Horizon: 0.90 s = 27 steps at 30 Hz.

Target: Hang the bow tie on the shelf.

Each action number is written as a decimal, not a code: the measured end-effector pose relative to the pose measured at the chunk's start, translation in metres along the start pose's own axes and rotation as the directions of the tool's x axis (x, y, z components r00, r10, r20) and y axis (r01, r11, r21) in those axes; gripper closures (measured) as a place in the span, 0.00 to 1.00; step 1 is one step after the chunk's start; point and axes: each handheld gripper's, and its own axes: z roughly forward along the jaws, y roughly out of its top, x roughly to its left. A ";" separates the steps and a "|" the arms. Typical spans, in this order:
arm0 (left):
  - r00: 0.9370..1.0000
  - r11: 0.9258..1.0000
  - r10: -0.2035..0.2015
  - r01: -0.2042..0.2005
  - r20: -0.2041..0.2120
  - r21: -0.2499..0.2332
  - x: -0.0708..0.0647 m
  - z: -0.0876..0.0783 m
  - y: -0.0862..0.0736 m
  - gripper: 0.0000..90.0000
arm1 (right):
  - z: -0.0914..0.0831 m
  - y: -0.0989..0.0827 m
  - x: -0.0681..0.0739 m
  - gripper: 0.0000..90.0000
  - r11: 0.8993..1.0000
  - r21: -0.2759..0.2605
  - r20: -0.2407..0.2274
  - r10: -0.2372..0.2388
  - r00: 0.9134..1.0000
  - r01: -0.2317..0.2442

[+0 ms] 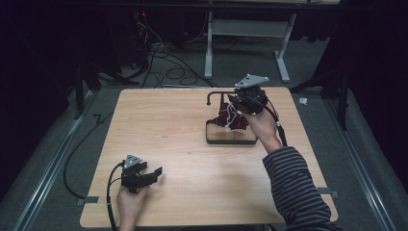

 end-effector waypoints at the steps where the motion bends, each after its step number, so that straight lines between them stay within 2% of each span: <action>1: 1.000 1.000 0.000 0.000 0.001 0.001 0.000 0.000 0.000 0.31 | -0.001 -0.001 0.000 0.74 1.000 -0.003 -0.004 0.004 1.000 -0.004; 17: 1.000 1.000 0.001 -0.001 -0.001 0.001 0.000 0.000 0.000 0.31 | -0.022 -0.019 -0.010 0.71 0.998 -0.015 -0.045 0.065 0.997 -0.065; 27: 1.000 1.000 0.002 -0.002 -0.001 0.001 0.000 0.000 0.000 0.32 | -0.031 -0.030 -0.010 0.71 0.996 -0.023 -0.059 0.081 0.995 -0.083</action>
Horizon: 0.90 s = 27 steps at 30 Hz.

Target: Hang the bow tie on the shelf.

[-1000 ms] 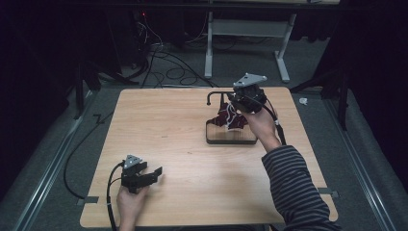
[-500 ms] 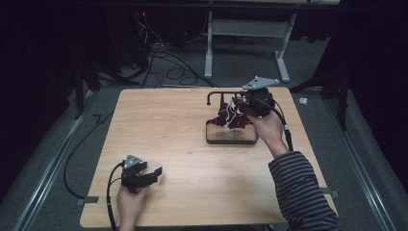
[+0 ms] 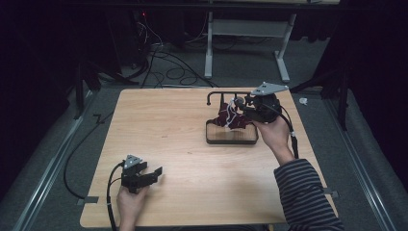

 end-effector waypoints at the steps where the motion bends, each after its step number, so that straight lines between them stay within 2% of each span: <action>1: 1.000 1.000 0.001 -0.001 0.000 0.001 0.000 0.000 0.000 0.31 | -0.001 -0.002 0.000 0.71 1.000 0.001 -0.001 0.006 1.000 -0.006; 27: 1.000 1.000 0.003 -0.003 0.000 0.002 0.000 0.000 0.000 0.31 | -0.017 -0.030 -0.004 0.70 0.999 -0.002 0.002 0.047 0.999 -0.047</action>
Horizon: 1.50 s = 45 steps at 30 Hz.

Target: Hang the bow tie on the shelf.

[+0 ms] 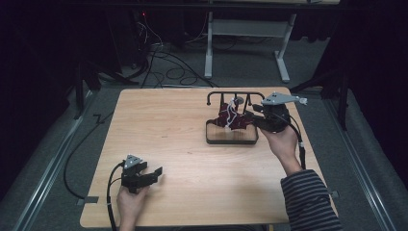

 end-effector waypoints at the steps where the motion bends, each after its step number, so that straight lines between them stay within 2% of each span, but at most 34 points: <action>1: 1.000 1.000 0.001 -0.001 0.000 0.001 0.000 0.000 0.000 0.31 | -0.001 -0.001 0.000 0.70 1.000 0.000 0.000 0.001 1.000 -0.001; 20: 1.000 1.000 0.001 -0.001 -0.002 0.000 0.000 0.000 0.000 0.32 | -0.014 -0.026 -0.005 0.71 0.998 -0.008 -0.003 0.056 0.998 -0.056; 26: 1.000 1.000 0.002 -0.002 -0.003 0.000 0.000 0.000 0.000 0.32 | -0.017 -0.033 -0.007 0.70 0.998 -0.008 -0.001 0.058 0.998 -0.058; 45: 1.000 1.000 0.002 -0.002 -0.003 0.000 0.000 0.000 0.000 0.32 | -0.026 -0.057 -0.011 0.70 0.994 -0.002 0.001 0.107 0.994 -0.107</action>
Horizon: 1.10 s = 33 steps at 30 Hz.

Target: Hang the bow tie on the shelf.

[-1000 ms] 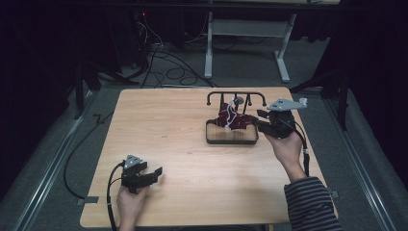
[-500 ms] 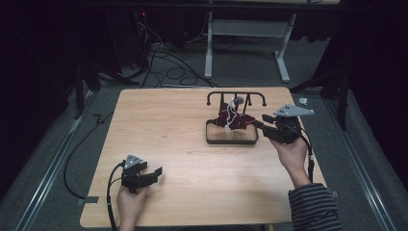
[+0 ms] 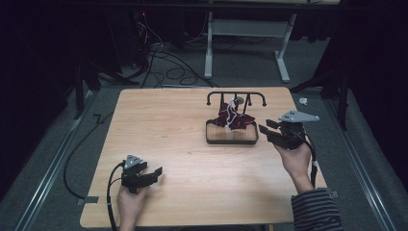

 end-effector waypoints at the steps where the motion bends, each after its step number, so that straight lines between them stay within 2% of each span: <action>1: 1.000 1.000 0.000 0.000 0.000 0.000 0.000 0.000 0.000 0.32 | 0.000 -0.001 -0.001 0.70 1.000 0.000 0.000 0.000 1.000 0.000; 23: 1.000 1.000 0.001 -0.001 -0.001 0.002 0.000 0.000 0.000 0.32 | 0.005 -0.038 -0.001 0.70 0.997 0.039 -0.017 0.060 0.998 -0.059; 26: 1.000 1.000 0.001 -0.001 -0.002 0.001 0.000 0.000 0.000 0.32 | 0.008 -0.047 -0.001 0.70 0.997 0.044 -0.019 0.071 0.997 -0.070; 33: 1.000 1.000 0.002 -0.002 -0.002 0.001 0.000 0.000 0.000 0.32 | 0.020 -0.079 -0.001 0.69 0.989 0.077 -0.024 0.132 0.991 -0.130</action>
